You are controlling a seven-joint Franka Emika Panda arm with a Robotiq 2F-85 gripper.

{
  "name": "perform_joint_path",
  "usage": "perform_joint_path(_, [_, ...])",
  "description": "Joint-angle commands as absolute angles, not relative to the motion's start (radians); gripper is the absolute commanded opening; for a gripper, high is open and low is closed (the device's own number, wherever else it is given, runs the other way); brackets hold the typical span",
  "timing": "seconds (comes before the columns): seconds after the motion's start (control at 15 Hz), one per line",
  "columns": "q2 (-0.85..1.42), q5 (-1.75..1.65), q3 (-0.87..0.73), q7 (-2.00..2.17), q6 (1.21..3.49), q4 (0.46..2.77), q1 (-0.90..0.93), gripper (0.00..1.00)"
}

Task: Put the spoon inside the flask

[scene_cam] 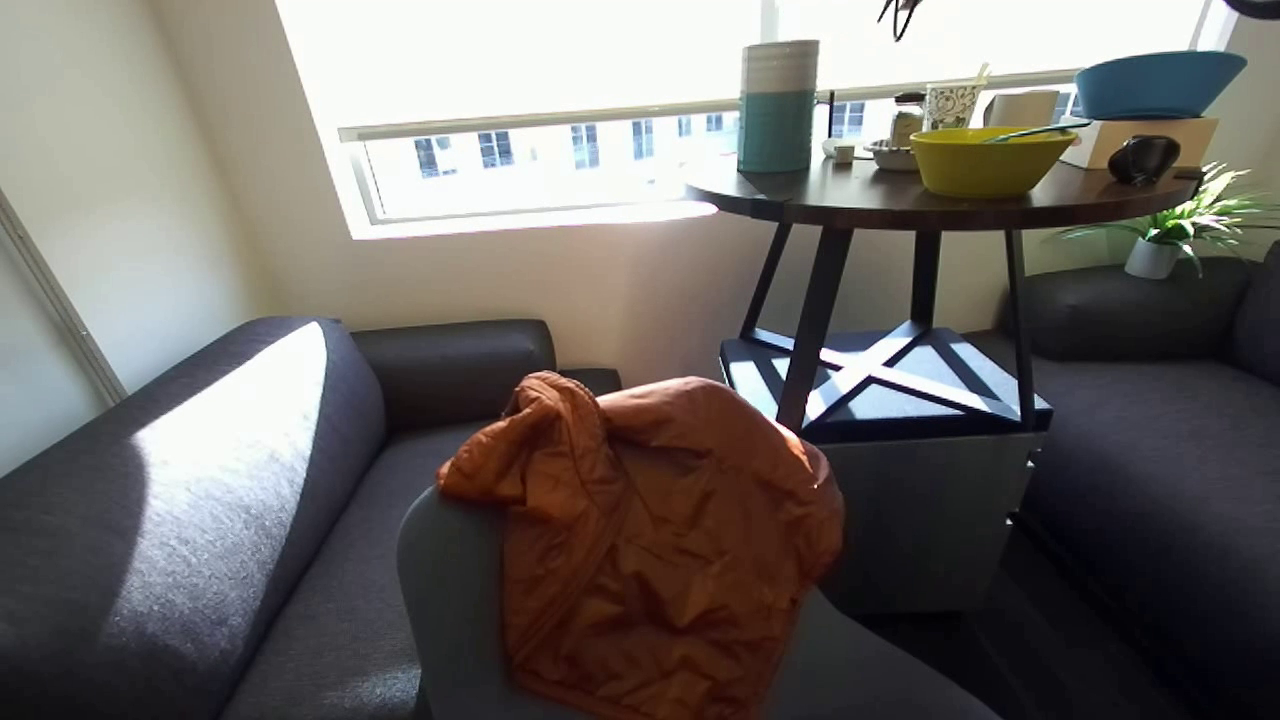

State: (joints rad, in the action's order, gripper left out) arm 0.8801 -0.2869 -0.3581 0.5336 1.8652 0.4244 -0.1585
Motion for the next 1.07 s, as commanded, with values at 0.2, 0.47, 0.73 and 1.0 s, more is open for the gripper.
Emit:
perform_joint_path(0.2, [0.796,-0.451,-0.415,0.266,1.888,0.410,-0.123,0.01])
perform_joint_path(0.47, [0.793,-0.518,-0.424,0.096,1.900,0.408,-0.099,0.01])
perform_joint_path(0.73, [0.804,-0.569,-0.430,-0.059,1.942,0.408,-0.090,0.02])
perform_joint_path(1.0, [0.828,-0.657,-0.462,-0.134,2.010,0.411,-0.083,0.01])
